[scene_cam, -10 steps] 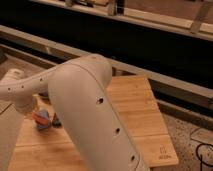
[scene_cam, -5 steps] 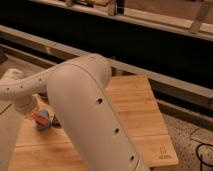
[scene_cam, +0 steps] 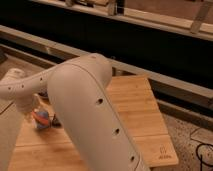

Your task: Place the pepper on the white sponge

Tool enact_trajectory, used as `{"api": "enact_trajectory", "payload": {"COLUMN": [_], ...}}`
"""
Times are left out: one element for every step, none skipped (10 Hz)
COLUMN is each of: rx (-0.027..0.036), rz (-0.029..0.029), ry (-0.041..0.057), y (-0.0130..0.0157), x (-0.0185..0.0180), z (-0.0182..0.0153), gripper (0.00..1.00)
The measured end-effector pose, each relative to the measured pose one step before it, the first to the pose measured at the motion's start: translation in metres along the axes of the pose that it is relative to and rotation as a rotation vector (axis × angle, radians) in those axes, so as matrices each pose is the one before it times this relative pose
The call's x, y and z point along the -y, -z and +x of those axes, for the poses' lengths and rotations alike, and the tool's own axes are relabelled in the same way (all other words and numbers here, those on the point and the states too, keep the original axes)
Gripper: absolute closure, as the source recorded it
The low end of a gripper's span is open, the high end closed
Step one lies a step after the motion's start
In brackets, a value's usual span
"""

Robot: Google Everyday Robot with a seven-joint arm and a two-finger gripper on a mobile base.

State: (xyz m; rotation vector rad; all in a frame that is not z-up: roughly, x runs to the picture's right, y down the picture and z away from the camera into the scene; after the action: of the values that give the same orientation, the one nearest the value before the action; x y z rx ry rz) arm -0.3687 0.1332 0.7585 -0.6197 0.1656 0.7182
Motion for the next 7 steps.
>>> {"api": "enact_trajectory", "payload": {"rx": [-0.00038,0.00116,0.0051,0.01327,0.01562,0.02288,0.01418], "rz": [0.00093,0.00165,0.00564,0.00976,0.01242,0.0188,0.00852], "ry": [-0.00573,-0.00275,0.00061,0.0028,0.00484,0.00881,0.00548], "y": [-0.00014,0.00068,0.00221,0.00557,0.00754,0.01273,0.00775], "x": [0.00038,0.0001,0.0007,0.00117,0.0015,0.00205,0.00036], "z": [0.00012,-0.00028,-0.00135,-0.00353,-0.00413,-0.00627,-0.00409], "gripper": [0.21,0.21,0.21,0.21,0.21,0.21,0.21]}}
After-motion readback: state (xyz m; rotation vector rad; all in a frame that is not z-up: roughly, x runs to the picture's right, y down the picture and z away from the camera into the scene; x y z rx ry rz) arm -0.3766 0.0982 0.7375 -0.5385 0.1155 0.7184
